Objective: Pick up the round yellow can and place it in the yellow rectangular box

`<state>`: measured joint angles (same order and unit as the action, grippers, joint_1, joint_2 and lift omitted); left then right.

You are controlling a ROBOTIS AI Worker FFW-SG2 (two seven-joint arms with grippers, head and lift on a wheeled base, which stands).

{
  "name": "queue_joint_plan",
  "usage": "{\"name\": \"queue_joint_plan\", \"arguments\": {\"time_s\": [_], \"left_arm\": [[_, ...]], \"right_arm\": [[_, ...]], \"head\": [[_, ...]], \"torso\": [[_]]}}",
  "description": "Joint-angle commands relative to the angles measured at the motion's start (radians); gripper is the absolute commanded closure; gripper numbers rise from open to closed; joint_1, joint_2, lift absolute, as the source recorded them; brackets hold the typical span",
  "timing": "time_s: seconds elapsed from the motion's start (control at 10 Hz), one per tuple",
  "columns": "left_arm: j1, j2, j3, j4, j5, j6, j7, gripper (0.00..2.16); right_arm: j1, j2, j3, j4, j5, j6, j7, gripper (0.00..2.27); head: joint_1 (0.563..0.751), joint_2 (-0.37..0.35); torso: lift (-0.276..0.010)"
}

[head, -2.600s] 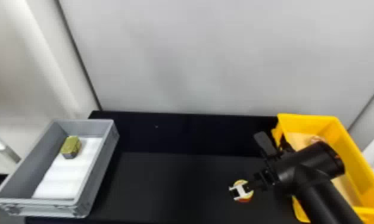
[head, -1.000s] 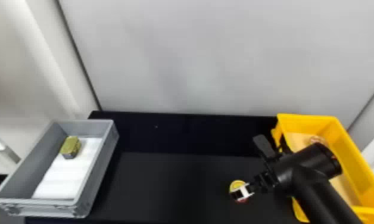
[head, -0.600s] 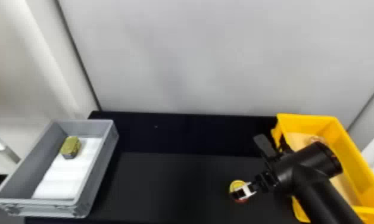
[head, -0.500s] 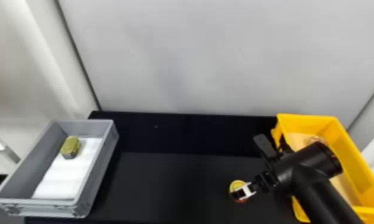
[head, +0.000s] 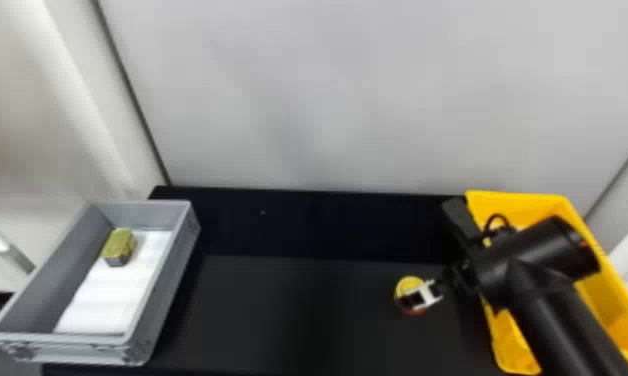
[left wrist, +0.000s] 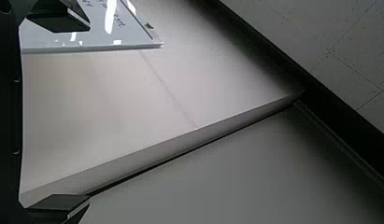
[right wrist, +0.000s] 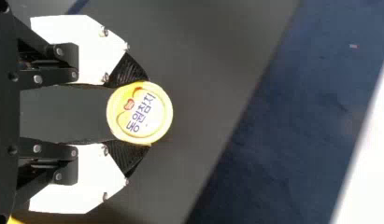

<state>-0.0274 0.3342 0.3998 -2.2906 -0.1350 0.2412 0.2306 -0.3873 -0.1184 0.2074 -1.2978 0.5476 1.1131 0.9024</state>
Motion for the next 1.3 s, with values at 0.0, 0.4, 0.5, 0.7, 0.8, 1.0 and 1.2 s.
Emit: {"name": "queue_joint_plan", "arguments": {"time_s": [0.0, 0.4, 0.5, 0.7, 0.8, 1.0, 1.2], "left_arm": [[-0.002, -0.001, -0.001, -0.003, 0.000, 0.006, -0.002, 0.00], [0.001, -0.001, -0.001, -0.003, 0.000, 0.007, -0.002, 0.00], [0.003, -0.001, -0.001, -0.003, 0.000, 0.007, -0.002, 0.00], [0.003, -0.001, -0.001, -0.003, 0.000, 0.009, -0.002, 0.00], [0.003, 0.002, -0.001, -0.003, 0.000, 0.009, -0.002, 0.00], [0.001, 0.002, -0.002, -0.004, 0.000, 0.012, -0.002, 0.00], [-0.002, 0.005, -0.008, -0.006, 0.000, 0.015, -0.003, 0.00]], "right_arm": [[-0.015, -0.015, -0.039, -0.158, 0.077, 0.053, 0.034, 0.77], [-0.087, -0.079, -0.060, -0.275, 0.204, 0.116, 0.092, 0.77], [-0.091, -0.093, -0.097, -0.276, 0.224, 0.116, 0.092, 0.77], [-0.090, -0.142, -0.135, -0.278, 0.250, 0.121, 0.089, 0.77], [-0.090, -0.158, -0.164, -0.268, 0.252, 0.116, 0.081, 0.77], [-0.085, -0.179, -0.197, -0.248, 0.252, 0.109, 0.063, 0.77], [-0.076, -0.184, -0.258, -0.210, 0.252, 0.072, 0.049, 0.77]], "head": [[0.694, 0.054], [0.694, 0.054], [0.694, 0.054], [0.694, 0.054], [0.694, 0.054], [0.694, 0.054], [0.694, 0.054]], "torso": [[-0.003], [-0.003], [-0.003], [-0.003], [-0.003], [-0.003], [-0.003]]}}
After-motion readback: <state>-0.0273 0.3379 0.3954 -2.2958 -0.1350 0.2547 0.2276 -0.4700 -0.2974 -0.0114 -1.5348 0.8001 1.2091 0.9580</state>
